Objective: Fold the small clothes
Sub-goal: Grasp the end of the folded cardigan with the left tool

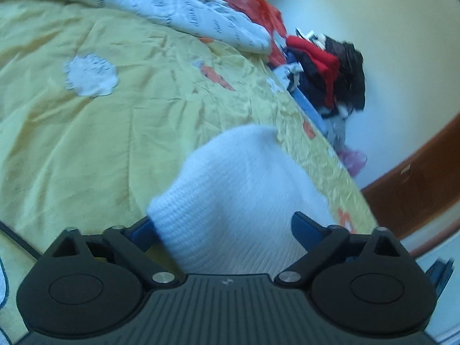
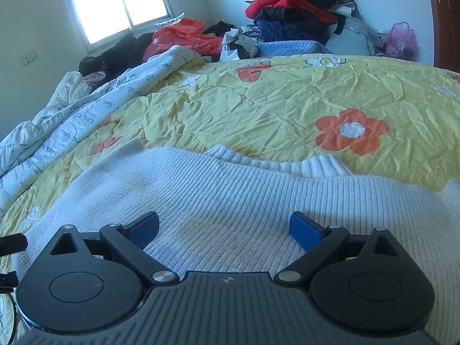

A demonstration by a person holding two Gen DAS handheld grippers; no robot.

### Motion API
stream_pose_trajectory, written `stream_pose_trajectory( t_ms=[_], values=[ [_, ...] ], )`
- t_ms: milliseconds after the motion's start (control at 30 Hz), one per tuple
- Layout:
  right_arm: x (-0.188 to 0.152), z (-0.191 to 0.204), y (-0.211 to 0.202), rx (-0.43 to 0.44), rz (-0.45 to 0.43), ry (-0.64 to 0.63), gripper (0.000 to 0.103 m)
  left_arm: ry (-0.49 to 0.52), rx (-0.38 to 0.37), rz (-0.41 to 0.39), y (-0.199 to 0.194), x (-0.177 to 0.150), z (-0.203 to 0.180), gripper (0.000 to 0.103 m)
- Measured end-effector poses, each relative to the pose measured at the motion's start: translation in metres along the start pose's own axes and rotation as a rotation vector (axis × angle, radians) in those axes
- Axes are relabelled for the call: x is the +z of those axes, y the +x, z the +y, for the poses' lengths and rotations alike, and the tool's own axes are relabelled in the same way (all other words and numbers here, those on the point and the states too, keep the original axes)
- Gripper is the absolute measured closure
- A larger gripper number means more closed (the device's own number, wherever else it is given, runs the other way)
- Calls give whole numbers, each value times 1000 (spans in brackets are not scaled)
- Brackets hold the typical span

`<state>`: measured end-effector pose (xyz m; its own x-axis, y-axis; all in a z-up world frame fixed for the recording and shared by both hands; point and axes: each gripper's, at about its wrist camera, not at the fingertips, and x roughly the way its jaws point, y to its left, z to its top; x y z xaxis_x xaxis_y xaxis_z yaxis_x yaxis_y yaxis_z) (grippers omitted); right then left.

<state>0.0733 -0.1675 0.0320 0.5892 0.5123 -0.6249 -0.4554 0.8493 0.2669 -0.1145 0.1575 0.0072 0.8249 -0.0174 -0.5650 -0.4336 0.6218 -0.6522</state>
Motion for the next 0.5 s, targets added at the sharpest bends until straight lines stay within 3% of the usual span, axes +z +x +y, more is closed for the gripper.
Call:
stream_pose_trajectory(
  t_ms=[133, 267, 500],
  values=[
    [0, 0, 0, 0, 0, 1, 5, -56, -18, -10, 3, 7, 6, 12],
    [0, 0, 0, 1, -1, 3, 5, 38, 105, -53, 12, 2, -7, 59],
    [0, 0, 0, 3, -1, 7, 5, 188, 160, -120, 4, 0, -28, 73]
  ],
)
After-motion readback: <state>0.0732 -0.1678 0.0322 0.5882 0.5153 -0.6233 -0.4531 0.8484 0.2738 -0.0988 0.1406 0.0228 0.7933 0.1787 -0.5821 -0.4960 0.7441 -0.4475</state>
